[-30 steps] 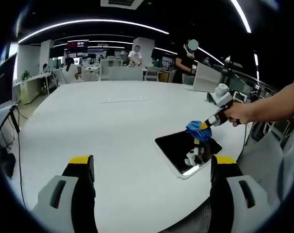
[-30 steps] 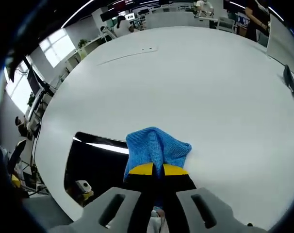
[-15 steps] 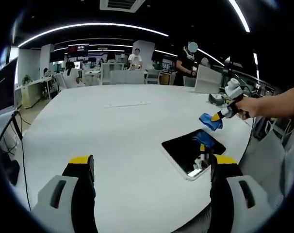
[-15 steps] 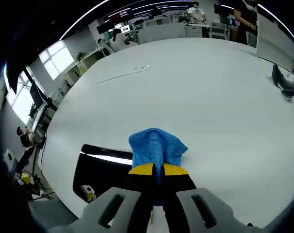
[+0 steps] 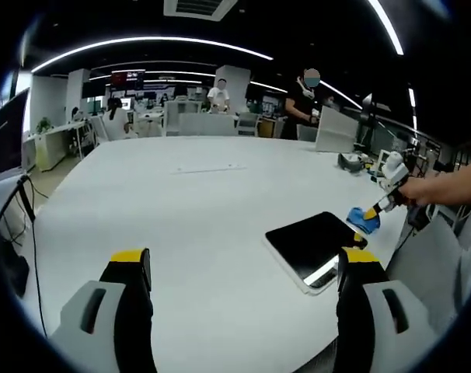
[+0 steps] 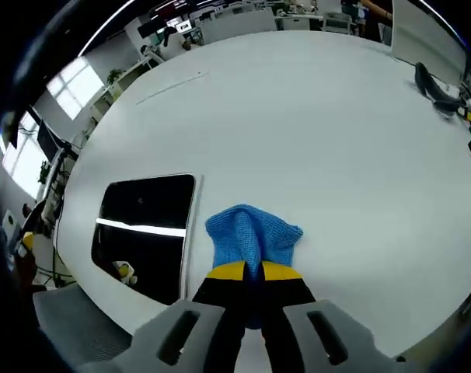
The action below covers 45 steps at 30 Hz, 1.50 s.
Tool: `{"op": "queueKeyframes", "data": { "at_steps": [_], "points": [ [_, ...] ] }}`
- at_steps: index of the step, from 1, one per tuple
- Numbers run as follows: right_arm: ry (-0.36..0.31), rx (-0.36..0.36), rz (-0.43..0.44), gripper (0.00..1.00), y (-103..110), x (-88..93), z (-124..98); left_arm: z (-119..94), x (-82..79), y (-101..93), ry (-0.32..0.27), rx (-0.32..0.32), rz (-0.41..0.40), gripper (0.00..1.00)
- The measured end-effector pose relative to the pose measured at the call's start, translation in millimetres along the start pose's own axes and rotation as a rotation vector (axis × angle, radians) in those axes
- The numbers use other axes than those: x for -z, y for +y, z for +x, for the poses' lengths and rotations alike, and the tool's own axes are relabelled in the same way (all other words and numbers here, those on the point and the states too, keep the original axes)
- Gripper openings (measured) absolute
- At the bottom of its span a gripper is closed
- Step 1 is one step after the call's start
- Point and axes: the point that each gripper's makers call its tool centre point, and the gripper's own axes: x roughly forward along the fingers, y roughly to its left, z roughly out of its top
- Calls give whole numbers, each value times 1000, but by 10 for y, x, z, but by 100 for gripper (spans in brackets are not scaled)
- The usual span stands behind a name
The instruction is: Wipe the mirror surface with the cleaning cloth until all visible marks leave the cleaned area.
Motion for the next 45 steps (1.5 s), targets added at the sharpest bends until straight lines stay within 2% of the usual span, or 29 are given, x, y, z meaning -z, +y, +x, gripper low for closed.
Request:
{"op": "queueKeyframes", "data": {
  "at_steps": [5, 7, 12, 14, 16, 18, 20, 21, 22, 24, 25, 26, 27, 28, 31, 33, 35, 36, 40, 42, 43, 45],
  "points": [
    [-13, 14, -16, 0, 29, 4, 27, -22, -2, -26, -8, -2, -3, 99],
    [-22, 21, -38, 1, 36, 1, 18, -44, 21, -33, -7, -4, -6, 99],
    [-55, 13, -25, 3, 46, -4, 18, -67, 114, -42, -9, -11, -49, 99],
    [-71, -2, -17, 8, 90, -4, 12, -92, 126, -90, -6, 0, -47, 99],
    [-90, -47, 7, 16, 162, -17, 15, -115, 136, -114, -1, 4, -28, 99],
    [-150, -94, -6, 25, 244, -99, -42, -123, 132, -83, -6, -3, -32, 99],
    [-134, -76, -15, 29, 197, -54, -108, -142, -33, -74, -103, -1, -64, 99],
    [-175, -101, -44, 31, 221, -113, -160, -158, -88, -51, -134, -5, -63, 99],
    [-195, -100, -55, 36, 215, -139, -204, -164, -60, -48, -115, -3, -57, 99],
    [-259, -114, -122, 54, 212, -234, -307, -152, -13, -49, -80, 13, -40, 99],
    [-291, -100, -156, 66, 180, -265, -369, -149, 13, -36, -56, 16, -31, 99],
    [-314, -87, -181, 83, 147, -283, -410, -147, 24, -26, -43, 20, -33, 99],
    [-360, -99, -206, 93, 154, -323, -448, -150, 29, -34, -30, 32, -41, 99],
    [-389, -116, -206, 99, 140, -300, -490, -158, -8, -26, -42, 34, -41, 99],
    [-410, -176, -198, 98, 116, -165, -545, -167, -6, -50, -32, 45, -7, 99],
    [-434, -166, -226, 98, 43, -77, -572, -173, 59, -50, -3, 49, 3, 99],
    [-494, -147, -278, 98, -23, -66, -635, -186, 92, -59, -9, 64, -14, 99],
    [-515, -149, -270, 98, -41, -58, -659, -189, 107, -46, -11, 60, -18, 99],
    [-509, -155, -239, 98, -89, 66, -713, -196, 176, 29, -2, 31, -7, 99],
    [-508, -151, -267, 98, -79, 111, -726, -203, 186, 80, -1, 8, 9, 99],
    [-505, -135, -309, 98, -74, 124, -743, -212, 173, 81, -4, 8, 5, 99],
    [-519, -131, -314, 98, -55, 105, -787, -227, 151, 87, -17, 10, -7, 99]
  ]
}}
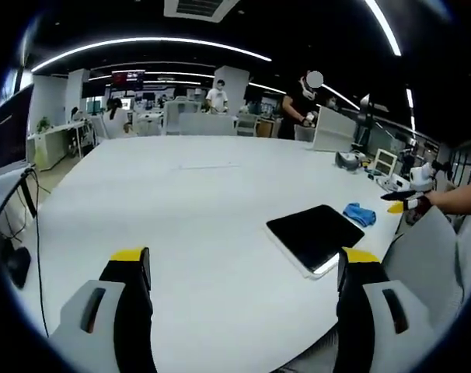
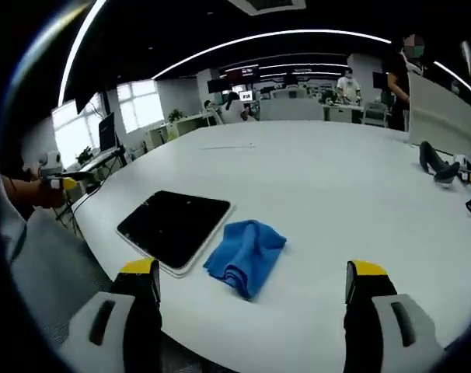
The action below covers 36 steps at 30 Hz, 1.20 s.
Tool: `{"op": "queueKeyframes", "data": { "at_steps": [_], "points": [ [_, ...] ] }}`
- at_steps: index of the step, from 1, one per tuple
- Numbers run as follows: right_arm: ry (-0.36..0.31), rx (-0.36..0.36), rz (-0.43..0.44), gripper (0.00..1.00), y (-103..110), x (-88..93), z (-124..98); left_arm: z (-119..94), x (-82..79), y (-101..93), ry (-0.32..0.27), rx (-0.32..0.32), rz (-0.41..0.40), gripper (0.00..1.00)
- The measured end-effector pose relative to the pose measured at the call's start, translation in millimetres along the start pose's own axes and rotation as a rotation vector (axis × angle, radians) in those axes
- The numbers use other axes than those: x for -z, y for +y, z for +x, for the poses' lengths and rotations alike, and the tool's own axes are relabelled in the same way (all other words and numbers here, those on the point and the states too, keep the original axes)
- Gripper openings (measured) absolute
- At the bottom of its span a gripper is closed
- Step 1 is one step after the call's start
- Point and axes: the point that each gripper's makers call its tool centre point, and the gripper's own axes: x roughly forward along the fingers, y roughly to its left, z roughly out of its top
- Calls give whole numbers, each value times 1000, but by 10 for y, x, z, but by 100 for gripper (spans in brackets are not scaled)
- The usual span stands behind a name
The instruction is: Wipe the mirror surface with the cleaning cloth until all visible marks leave the cleaned area.
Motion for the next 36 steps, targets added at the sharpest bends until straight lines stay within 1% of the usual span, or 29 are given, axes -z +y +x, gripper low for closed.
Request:
{"op": "queueKeyframes", "data": {
  "at_steps": [5, 9, 14, 19, 21, 24, 36],
  "points": [
    [-22, 6, -16, 98, -26, -84, -6, -10, -2, -31, -4, 7, -5, 99],
    [-15, -5, -15, 98, 2, -76, -3, -18, 2, -108, -12, 14, -6, 99],
    [-9, -5, -5, 98, 9, -46, -5, -21, 10, -122, -19, 12, -10, 99],
    [-15, 2, -8, 98, -10, -60, -15, -46, 23, -100, -17, 2, -15, 99],
    [-14, 4, -7, 98, -7, -63, -19, -55, 5, -94, -21, -1, -24, 99],
    [-14, 7, -6, 98, -7, -57, -21, -54, -22, -79, -31, -6, -16, 99],
    [-15, 14, -2, 98, -30, -49, -35, -84, -58, -55, -28, -9, -10, 99]
  ]
}}
